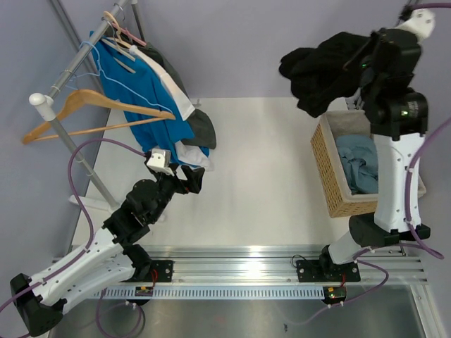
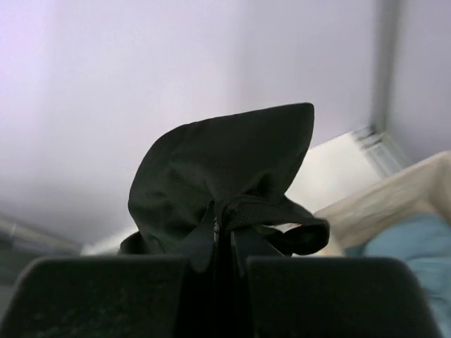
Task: Remove the t-shirt from the hanger
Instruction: Place the T-shirt in the bin, then pick up the hanger from the clothesline.
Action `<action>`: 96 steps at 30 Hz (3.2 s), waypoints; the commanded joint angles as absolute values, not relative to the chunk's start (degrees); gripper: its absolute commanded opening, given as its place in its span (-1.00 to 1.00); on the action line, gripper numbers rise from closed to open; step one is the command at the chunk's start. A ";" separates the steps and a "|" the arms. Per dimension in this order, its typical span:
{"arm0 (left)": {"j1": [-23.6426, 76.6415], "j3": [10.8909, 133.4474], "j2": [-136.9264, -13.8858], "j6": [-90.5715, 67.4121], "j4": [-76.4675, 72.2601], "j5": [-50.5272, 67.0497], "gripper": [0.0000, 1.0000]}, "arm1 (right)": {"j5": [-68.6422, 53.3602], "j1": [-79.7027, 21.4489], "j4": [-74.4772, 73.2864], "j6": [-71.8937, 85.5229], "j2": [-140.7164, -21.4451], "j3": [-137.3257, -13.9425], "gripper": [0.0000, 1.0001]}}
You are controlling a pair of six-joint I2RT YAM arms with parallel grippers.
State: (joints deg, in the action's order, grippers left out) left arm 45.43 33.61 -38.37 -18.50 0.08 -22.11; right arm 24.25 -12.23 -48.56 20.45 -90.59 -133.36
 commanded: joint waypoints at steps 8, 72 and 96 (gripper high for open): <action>45.79 33.93 -37.00 -19.77 -3.34 -21.01 0.97 | 37.69 -0.44 -53.36 13.46 -90.01 -133.90 -1.00; 45.88 37.44 -38.85 -20.13 2.02 -16.80 0.98 | -6.41 -12.64 -23.31 36.03 -73.58 -76.93 0.99; 43.00 105.37 -80.41 -4.48 19.69 -54.84 0.86 | -14.76 -30.59 6.06 42.27 -63.45 -47.37 0.96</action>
State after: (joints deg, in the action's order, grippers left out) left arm 44.95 101.21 -75.42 -10.15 17.58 -42.89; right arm -13.10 -29.98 -0.01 40.40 -62.06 -47.64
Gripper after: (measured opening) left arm 0.939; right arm 0.982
